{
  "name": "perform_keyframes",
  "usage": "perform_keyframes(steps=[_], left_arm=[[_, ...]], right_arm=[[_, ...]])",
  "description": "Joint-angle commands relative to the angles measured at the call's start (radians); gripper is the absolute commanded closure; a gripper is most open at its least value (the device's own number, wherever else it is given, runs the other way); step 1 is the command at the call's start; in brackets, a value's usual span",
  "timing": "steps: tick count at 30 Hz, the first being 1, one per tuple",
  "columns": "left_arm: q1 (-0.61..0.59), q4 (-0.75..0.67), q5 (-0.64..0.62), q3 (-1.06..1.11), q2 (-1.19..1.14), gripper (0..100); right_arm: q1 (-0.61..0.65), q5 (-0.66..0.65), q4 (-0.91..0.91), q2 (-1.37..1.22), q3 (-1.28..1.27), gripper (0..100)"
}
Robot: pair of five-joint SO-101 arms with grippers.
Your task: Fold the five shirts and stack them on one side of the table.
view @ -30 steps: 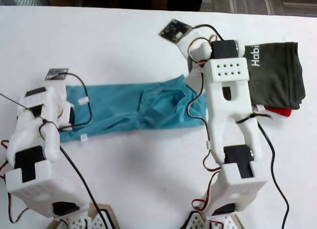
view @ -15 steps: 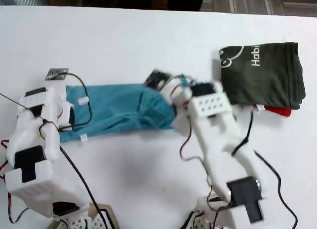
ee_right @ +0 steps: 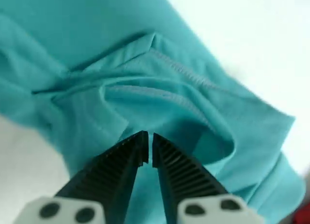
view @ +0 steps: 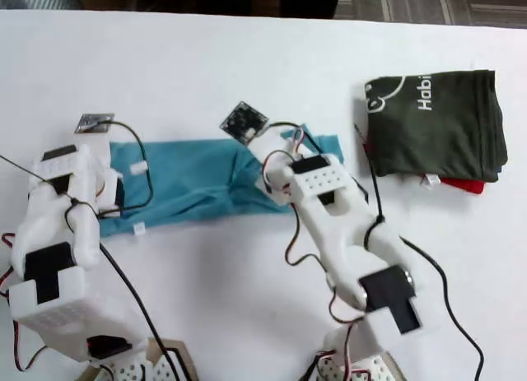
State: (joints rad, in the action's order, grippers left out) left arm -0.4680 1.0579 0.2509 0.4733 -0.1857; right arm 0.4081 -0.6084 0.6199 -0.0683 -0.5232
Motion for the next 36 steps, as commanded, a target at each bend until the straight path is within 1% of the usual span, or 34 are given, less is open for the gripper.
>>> perform_keyframes(steps=[1, 5, 6, 8, 13, 15, 18, 23, 29, 31, 36], left_arm=[[-0.038, -0.014, -0.012, 0.007, -0.006, 97], [-0.038, -0.014, -0.012, 0.007, -0.006, 97], [-0.038, -0.014, -0.012, 0.007, -0.006, 97], [-0.04, -0.012, -0.012, 0.007, -0.006, 97], [-0.04, -0.02, -0.012, 0.021, 0.002, 97], [-0.04, -0.023, -0.012, 0.022, 0.002, 97], [-0.04, -0.023, -0.011, 0.022, 0.002, 97], [-0.04, -0.023, -0.011, 0.021, 0.002, 97], [-0.04, -0.023, -0.012, 0.022, 0.002, 97], [-0.04, -0.023, -0.012, 0.022, 0.002, 97], [-0.04, -0.023, -0.012, 0.022, 0.002, 97]], right_arm=[[0.01, 0.006, -0.038, -0.035, 0.115, 97.6], [0.002, 0.008, -0.031, -0.048, 0.198, 97.6], [0.002, 0.008, -0.005, -0.041, 0.207, 97.6], [0.002, 0.008, 0.097, 0.002, 0.224, 97.6], [-0.036, 0.005, 0.463, 0.189, 0.227, 97.6], [-0.038, 0.0, 0.521, 0.211, 0.199, 97.6], [-0.065, 0.0, 0.489, 0.196, 0.176, 97.6], [-0.119, 0.002, 0.295, 0.079, 0.173, 97.6], [-0.128, 0.0, 0.216, -0.122, 0.184, 97.6], [-0.156, 0.0, 0.186, -0.177, 0.229, 97.6], [-0.275, 0.0, 0.157, -0.303, 0.42, 97.6]])
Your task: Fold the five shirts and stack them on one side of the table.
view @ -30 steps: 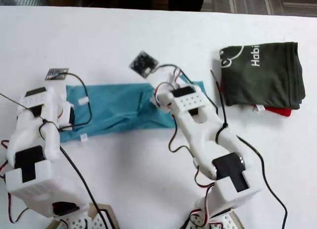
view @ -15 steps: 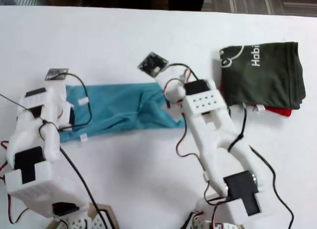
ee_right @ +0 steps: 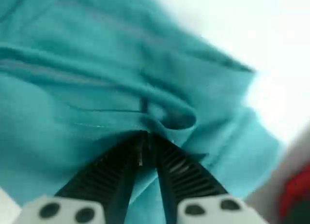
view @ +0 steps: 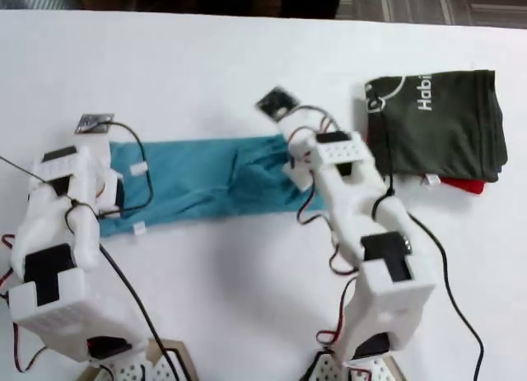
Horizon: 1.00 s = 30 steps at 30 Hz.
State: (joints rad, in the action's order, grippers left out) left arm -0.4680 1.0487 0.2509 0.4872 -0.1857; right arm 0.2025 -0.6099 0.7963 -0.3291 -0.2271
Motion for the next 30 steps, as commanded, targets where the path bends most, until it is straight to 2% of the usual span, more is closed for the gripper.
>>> perform_keyframes(steps=[1, 4, 8, 13, 19, 25, 30], left_arm=[[-0.04, -0.014, -0.012, 0.008, 0.002, 97], [-0.04, -0.014, -0.012, 0.008, 0.002, 97], [-0.04, -0.014, -0.012, 0.008, 0.002, 97], [-0.04, -0.014, -0.012, 0.008, 0.002, 97], [-0.04, -0.014, -0.012, 0.008, 0.002, 97], [-0.04, -0.014, -0.014, 0.008, 0.002, 97], [-0.04, -0.014, -0.014, 0.007, 0.002, 97]], right_arm=[[-0.094, 0.002, -0.018, -0.07, 0.166, 97.6], [-0.143, 0.002, 0.01, -0.137, 0.265, 97.6], [-0.15, 0.002, 0.153, -0.157, 0.37, 97.6], [-0.099, 0.006, 0.338, -0.099, 0.503, 97.6], [0.028, 0.009, 0.544, 0.028, 0.514, 97.6], [0.125, 0.011, 0.555, 0.053, 0.499, 97.6], [0.185, 0.011, 0.453, -0.05, 0.404, 97.6]])
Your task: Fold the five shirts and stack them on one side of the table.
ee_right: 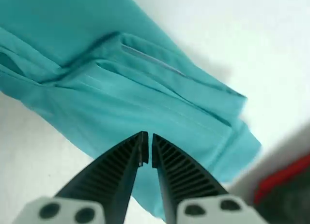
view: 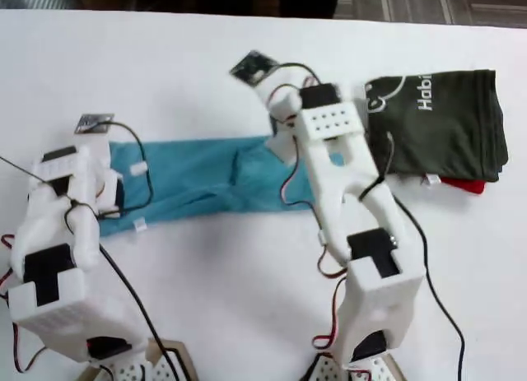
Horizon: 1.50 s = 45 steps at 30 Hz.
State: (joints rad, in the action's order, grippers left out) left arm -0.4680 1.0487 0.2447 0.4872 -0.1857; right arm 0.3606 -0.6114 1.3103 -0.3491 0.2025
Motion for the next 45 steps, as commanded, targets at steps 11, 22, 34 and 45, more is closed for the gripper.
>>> perform_keyframes(steps=[11, 22, 34, 45], left_arm=[[-0.04, -0.014, -0.008, 0.007, 0.002, 97], [-0.04, -0.014, -0.008, 0.007, 0.002, 97], [-0.04, -0.014, -0.008, 0.008, 0.002, 97], [-0.04, -0.014, -0.008, 0.008, 0.002, 97]], right_arm=[[0.035, 0.014, -0.219, -0.104, -0.051, 97.6], [0.079, 0.103, -0.205, 0.266, -0.272, 97.6], [0.143, 0.11, -0.487, -0.039, -0.308, 97.6], [0.099, 0.11, -0.463, -0.143, -0.092, 97.6]])
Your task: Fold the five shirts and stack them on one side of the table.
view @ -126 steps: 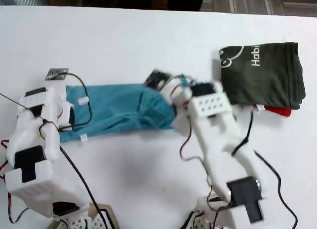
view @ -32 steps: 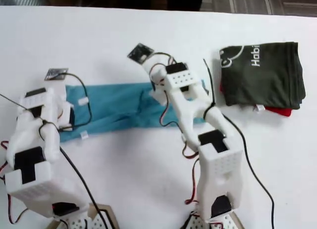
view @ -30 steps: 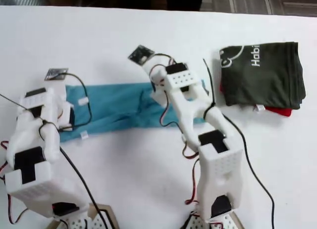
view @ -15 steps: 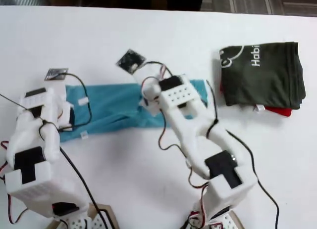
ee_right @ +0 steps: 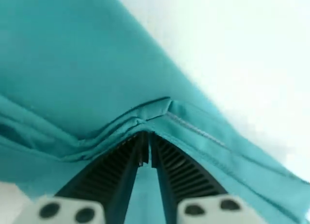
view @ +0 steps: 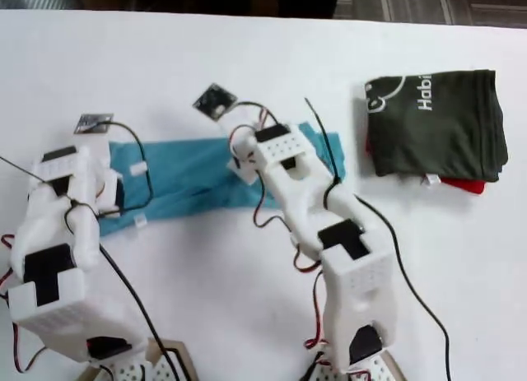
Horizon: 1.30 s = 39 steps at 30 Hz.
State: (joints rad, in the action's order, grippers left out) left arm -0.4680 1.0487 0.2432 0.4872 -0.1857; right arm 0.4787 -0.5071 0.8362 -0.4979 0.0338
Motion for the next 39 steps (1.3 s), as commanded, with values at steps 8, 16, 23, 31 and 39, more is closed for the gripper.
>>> perform_keyframes(steps=[8, 16, 23, 31, 39], left_arm=[[-0.04, -0.014, -0.006, 0.008, 0.002, 97], [-0.038, -0.014, -0.006, 0.008, 0.002, 97], [-0.041, 0.008, -0.008, -0.031, 0.041, 97], [-0.071, 0.114, -0.008, -0.183, 0.261, 94], [-0.12, 0.123, -0.049, -0.323, 0.097, 76]], right_arm=[[-0.038, 0.006, 0.263, 0.116, 0.163, 97.6], [-0.154, 0.0, 0.317, 0.596, -0.224, 97.5], [-0.289, -0.002, 0.087, 1.021, -0.884, 97.6], [-0.498, -0.003, -0.14, 1.237, -1.292, 97.4], [-0.587, 0.005, -0.231, 1.247, -1.407, 97.4]])
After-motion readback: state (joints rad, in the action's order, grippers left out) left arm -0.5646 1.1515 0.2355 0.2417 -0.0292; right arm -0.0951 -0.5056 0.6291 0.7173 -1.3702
